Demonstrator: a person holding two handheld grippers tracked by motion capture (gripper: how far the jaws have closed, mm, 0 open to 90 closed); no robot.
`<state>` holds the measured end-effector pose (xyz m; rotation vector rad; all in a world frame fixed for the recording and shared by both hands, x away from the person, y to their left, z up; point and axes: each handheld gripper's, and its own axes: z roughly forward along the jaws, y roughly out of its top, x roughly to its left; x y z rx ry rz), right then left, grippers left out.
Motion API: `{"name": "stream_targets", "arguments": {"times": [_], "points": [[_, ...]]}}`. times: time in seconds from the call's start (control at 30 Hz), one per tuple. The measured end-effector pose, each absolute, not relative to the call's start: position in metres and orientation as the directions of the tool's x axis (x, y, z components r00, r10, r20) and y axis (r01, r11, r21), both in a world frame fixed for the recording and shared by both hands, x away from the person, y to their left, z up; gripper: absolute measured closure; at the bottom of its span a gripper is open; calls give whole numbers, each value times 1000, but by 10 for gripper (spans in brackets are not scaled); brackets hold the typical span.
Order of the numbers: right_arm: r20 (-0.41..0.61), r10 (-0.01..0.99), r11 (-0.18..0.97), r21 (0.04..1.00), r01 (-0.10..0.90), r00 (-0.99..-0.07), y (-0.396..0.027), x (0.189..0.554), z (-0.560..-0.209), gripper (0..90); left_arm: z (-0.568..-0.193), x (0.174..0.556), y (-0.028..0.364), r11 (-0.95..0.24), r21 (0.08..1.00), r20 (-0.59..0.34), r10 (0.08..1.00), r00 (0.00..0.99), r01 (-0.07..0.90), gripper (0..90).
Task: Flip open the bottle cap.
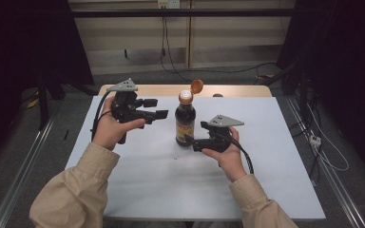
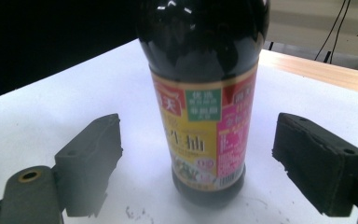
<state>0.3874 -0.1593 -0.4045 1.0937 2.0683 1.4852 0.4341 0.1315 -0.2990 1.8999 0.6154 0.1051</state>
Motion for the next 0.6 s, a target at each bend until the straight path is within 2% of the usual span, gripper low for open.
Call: {"name": "stream_targets", "arguments": {"times": [0.6], "points": [[110, 748, 182, 914, 363, -654, -178, 360, -410, 159, -339, 408, 155, -293, 881, -217, 446, 868, 371, 223]]}}
